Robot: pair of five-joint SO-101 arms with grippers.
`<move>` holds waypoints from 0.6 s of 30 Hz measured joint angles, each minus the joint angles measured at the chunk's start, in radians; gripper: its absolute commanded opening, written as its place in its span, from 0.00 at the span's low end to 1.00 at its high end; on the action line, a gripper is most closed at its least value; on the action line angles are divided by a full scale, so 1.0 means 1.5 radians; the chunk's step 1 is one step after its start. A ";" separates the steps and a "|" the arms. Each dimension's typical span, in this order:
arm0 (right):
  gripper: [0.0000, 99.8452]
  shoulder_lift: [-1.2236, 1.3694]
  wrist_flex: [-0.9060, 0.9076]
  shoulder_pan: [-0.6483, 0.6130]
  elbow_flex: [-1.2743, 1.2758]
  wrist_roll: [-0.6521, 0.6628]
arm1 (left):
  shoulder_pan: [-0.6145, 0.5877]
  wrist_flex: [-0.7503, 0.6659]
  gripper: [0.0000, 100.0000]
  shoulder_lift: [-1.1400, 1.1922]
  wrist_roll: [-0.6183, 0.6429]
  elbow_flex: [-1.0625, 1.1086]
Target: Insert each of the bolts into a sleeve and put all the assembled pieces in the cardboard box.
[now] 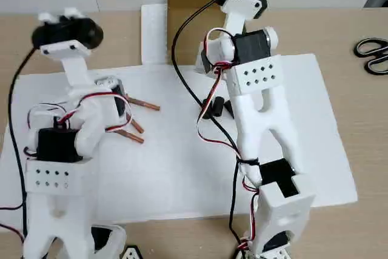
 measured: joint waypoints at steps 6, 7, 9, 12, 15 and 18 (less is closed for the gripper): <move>0.00 -0.047 0.001 -0.008 0.000 0.000 | 0.000 0.018 0.00 0.000 0.000 0.015; 0.00 -0.063 0.001 -0.008 0.000 0.000 | 0.000 0.018 0.00 0.000 0.000 0.015; 0.00 -0.096 0.001 -0.006 0.000 0.000 | 0.000 0.025 0.00 0.000 0.000 0.015; 0.00 -0.137 0.002 -0.007 0.000 0.000 | 0.000 0.028 0.00 0.000 0.000 0.015; 0.00 -0.190 0.002 -0.008 0.024 0.000 | 0.000 0.031 0.00 0.000 0.000 0.015; 0.00 -0.257 0.003 -0.019 0.091 0.000 | 0.000 0.033 0.00 0.000 0.000 0.015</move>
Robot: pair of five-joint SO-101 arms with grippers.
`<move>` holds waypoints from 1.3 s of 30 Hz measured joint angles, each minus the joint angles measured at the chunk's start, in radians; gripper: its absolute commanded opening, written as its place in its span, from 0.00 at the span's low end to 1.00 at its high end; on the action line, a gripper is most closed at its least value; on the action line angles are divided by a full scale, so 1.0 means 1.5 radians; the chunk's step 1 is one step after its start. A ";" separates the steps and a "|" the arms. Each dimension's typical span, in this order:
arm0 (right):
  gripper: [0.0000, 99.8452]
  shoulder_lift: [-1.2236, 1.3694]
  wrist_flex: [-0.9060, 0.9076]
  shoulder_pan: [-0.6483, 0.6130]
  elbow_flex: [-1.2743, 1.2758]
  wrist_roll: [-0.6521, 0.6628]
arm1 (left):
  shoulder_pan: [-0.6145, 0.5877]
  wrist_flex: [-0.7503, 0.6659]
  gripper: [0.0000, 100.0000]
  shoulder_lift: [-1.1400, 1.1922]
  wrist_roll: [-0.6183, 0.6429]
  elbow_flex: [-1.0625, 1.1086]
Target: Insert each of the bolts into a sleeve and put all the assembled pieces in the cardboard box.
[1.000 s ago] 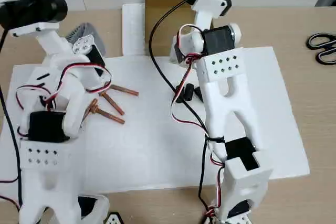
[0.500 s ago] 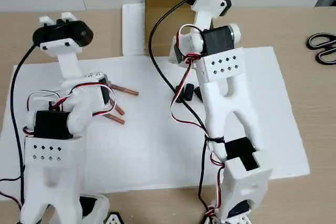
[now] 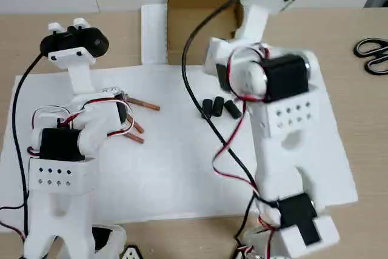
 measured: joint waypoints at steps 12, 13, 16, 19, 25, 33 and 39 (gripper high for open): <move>0.00 -0.342 -0.090 0.006 0.486 0.001 | 0.000 0.000 0.00 0.000 0.000 0.018; 0.00 -0.368 -0.114 0.005 0.528 0.001 | 0.001 0.000 0.00 0.000 0.000 0.031; 0.00 -0.439 -0.177 0.006 0.640 0.001 | 0.018 0.000 0.00 0.000 0.000 0.077; 0.00 -0.485 -0.217 0.007 0.721 0.000 | 0.023 -0.011 0.00 0.000 0.021 0.120; 0.00 -0.512 -0.236 0.006 0.787 0.000 | 0.026 -0.082 0.00 0.000 0.054 0.186; 0.00 -0.515 -0.242 0.032 0.823 0.014 | 0.026 -0.200 0.00 0.009 0.101 0.255; 0.00 -0.516 -0.267 0.033 0.849 0.018 | 0.026 -0.242 0.00 0.098 0.135 0.249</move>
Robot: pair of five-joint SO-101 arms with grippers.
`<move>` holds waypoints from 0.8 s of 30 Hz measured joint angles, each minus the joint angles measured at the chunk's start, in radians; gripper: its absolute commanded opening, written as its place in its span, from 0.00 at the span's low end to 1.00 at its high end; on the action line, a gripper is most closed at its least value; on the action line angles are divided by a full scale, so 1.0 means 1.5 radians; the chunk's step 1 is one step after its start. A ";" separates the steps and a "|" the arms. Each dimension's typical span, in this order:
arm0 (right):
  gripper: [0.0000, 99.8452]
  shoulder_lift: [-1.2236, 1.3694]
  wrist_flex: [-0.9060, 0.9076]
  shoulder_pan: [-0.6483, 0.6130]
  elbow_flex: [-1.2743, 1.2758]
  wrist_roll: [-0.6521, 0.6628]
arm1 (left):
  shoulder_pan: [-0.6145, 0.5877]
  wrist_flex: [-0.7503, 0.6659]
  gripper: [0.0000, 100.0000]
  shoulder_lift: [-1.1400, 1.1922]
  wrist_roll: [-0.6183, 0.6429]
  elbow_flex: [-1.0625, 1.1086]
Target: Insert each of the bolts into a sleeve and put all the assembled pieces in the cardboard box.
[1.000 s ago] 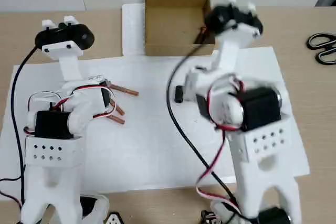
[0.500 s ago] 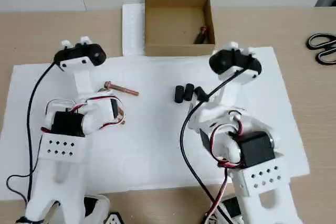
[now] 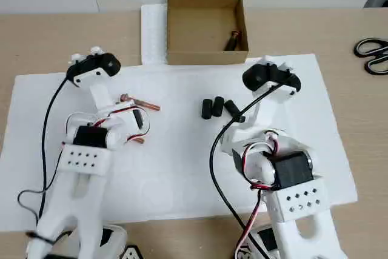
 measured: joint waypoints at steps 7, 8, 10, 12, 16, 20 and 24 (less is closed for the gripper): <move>0.00 0.000 -0.038 0.000 0.033 0.000 | -0.013 -0.048 0.00 0.115 0.010 -0.038; 0.00 0.000 -0.043 0.000 0.036 0.000 | -0.020 -0.061 0.00 0.128 0.015 -0.038; 0.00 0.000 -0.053 0.005 0.042 0.000 | -0.028 -0.088 0.00 0.152 0.016 -0.038; 0.00 0.000 -0.066 0.017 0.049 0.000 | -0.028 -0.110 0.00 0.174 0.018 -0.038; 0.00 0.000 -0.081 0.046 0.073 0.021 | -0.031 -0.152 0.00 0.199 0.023 -0.038; 0.00 0.000 -0.091 0.054 0.073 0.030 | -0.031 -0.182 0.00 0.213 0.038 -0.038; 0.00 0.000 -0.110 0.055 0.073 0.030 | -0.031 -0.210 0.00 0.225 0.038 -0.038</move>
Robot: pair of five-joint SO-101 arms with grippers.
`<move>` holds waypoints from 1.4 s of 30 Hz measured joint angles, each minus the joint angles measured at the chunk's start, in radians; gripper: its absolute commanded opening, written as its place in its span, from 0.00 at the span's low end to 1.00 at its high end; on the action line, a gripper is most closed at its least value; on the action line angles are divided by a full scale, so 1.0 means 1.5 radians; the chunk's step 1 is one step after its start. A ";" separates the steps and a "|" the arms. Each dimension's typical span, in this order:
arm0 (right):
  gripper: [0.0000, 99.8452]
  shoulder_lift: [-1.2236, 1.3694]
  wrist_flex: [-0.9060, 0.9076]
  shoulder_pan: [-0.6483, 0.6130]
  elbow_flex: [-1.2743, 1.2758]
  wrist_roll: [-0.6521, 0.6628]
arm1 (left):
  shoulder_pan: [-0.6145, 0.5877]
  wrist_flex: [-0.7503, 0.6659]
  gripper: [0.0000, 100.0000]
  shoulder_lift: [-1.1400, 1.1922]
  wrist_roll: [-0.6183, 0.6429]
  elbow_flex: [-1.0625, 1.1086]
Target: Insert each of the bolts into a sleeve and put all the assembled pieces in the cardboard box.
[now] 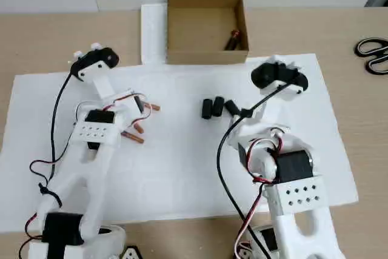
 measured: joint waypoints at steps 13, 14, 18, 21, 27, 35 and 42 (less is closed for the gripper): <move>0.00 0.000 -0.011 0.000 0.000 0.002 | -0.020 -0.009 0.06 0.033 0.075 -0.014; 0.00 0.000 -0.011 0.000 0.000 0.002 | -0.027 -0.009 0.08 0.033 0.077 -0.014; 0.00 0.000 -0.011 0.000 0.000 0.002 | -0.050 -0.009 0.13 0.033 0.078 -0.018; 0.00 0.000 -0.011 0.000 0.000 0.011 | -0.069 -0.009 0.10 0.033 0.078 -0.025; 0.00 0.000 -0.011 0.000 0.000 0.020 | -0.068 -0.009 0.07 0.037 0.078 -0.025; 0.00 0.000 -0.011 0.000 0.000 0.020 | -0.066 -0.009 0.07 0.131 0.078 -0.065; 0.00 0.000 -0.011 0.000 0.000 0.020 | -0.070 -0.010 0.07 0.171 0.078 -0.096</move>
